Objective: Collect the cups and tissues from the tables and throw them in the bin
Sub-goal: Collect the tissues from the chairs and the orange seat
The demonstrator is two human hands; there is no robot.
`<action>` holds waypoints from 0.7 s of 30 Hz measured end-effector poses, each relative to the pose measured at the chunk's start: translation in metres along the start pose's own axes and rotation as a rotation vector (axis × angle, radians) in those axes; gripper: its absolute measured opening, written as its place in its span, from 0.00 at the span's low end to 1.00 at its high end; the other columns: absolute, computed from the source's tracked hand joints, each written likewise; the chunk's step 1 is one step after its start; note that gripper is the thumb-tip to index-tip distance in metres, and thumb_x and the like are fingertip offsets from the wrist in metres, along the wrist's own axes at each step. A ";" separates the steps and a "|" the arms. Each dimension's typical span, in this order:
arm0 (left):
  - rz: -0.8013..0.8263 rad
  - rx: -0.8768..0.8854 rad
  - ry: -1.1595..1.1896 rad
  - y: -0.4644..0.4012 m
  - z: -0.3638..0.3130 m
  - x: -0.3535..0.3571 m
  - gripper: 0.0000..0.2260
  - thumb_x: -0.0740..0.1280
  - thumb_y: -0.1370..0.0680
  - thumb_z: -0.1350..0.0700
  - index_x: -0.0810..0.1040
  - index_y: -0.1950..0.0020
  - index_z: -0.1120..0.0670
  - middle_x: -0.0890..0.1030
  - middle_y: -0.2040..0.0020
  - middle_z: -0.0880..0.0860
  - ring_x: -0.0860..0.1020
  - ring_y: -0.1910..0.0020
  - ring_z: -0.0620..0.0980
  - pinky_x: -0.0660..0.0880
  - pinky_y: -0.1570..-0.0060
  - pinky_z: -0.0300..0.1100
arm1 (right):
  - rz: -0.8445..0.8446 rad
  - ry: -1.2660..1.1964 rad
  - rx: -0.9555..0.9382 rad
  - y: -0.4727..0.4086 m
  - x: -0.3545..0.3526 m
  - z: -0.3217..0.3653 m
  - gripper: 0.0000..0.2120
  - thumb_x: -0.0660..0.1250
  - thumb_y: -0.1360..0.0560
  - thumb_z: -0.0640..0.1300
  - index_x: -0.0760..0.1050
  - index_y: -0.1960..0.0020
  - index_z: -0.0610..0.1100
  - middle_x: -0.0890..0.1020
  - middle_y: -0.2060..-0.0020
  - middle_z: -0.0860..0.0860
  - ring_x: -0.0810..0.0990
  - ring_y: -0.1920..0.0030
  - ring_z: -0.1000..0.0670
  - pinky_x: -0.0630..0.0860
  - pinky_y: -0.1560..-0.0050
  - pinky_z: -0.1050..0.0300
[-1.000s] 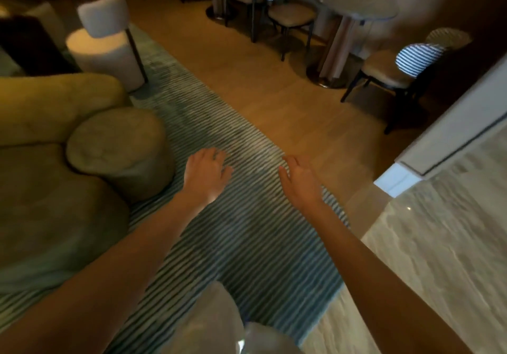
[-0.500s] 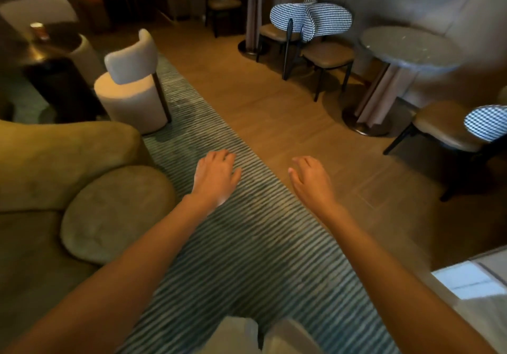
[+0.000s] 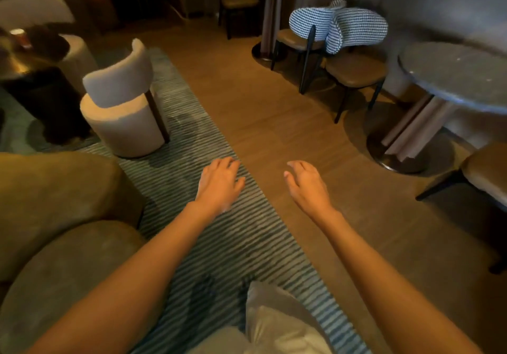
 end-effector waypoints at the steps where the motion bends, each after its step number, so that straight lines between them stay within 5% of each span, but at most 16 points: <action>1: -0.009 -0.012 0.004 -0.021 0.006 -0.006 0.22 0.55 0.19 0.45 0.65 0.28 0.53 0.67 0.29 0.52 0.64 0.30 0.53 0.64 0.32 0.49 | 0.021 -0.002 -0.019 -0.028 0.002 0.000 0.17 0.59 0.20 0.45 0.72 0.34 0.38 0.76 0.38 0.41 0.71 0.35 0.43 0.66 0.36 0.53; 8: -0.009 -0.133 0.039 -0.152 0.069 -0.030 0.21 0.56 0.19 0.45 0.65 0.28 0.52 0.68 0.29 0.51 0.64 0.30 0.53 0.64 0.33 0.50 | 0.210 -0.060 -0.112 -0.196 0.036 0.006 0.19 0.56 0.18 0.48 0.69 0.31 0.41 0.73 0.34 0.45 0.67 0.32 0.47 0.64 0.34 0.57; 21: -0.002 -0.219 -0.036 -0.457 0.225 -0.081 0.23 0.56 0.19 0.45 0.63 0.27 0.53 0.69 0.30 0.53 0.67 0.33 0.56 0.67 0.35 0.51 | 0.207 0.003 -0.117 -0.549 0.101 0.039 0.19 0.56 0.18 0.50 0.69 0.31 0.43 0.72 0.34 0.45 0.66 0.31 0.46 0.65 0.32 0.52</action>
Point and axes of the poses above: each hand's wrist, its own y-axis away from the middle knuckle, its own x-axis out of the palm, z = x × y, the point moved 6 cm from there along -y, towards the middle knuckle
